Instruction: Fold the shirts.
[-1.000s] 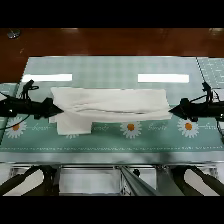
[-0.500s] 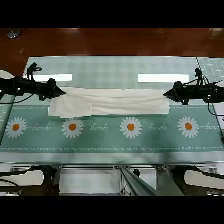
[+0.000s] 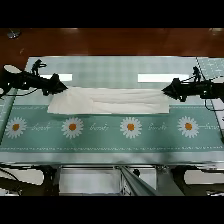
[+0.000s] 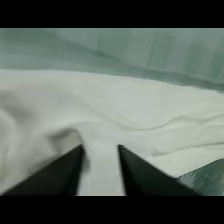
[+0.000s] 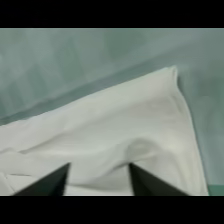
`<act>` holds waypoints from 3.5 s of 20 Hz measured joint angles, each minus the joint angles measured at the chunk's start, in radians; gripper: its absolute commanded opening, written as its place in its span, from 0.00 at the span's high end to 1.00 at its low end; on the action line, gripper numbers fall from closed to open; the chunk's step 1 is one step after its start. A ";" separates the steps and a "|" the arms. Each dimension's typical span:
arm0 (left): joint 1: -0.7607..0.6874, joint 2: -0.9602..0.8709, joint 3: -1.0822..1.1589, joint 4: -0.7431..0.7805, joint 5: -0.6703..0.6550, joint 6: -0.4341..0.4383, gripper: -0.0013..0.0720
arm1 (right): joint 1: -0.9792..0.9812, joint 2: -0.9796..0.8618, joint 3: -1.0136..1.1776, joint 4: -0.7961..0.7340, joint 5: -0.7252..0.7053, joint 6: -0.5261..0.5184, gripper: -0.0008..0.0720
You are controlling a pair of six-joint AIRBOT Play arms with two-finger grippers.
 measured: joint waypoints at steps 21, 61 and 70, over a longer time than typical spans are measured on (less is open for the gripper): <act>-0.261 0.589 -0.406 0.256 0.253 -0.122 0.53 | 0.055 -0.066 -0.012 -0.153 0.066 0.097 0.94; -0.539 0.021 0.331 0.102 -0.060 -0.220 0.94 | 0.415 0.755 -0.107 -0.309 0.173 0.307 0.94; -0.129 0.779 -0.335 0.225 -0.009 -0.126 0.94 | 0.830 0.108 0.313 -0.268 -0.023 0.335 0.94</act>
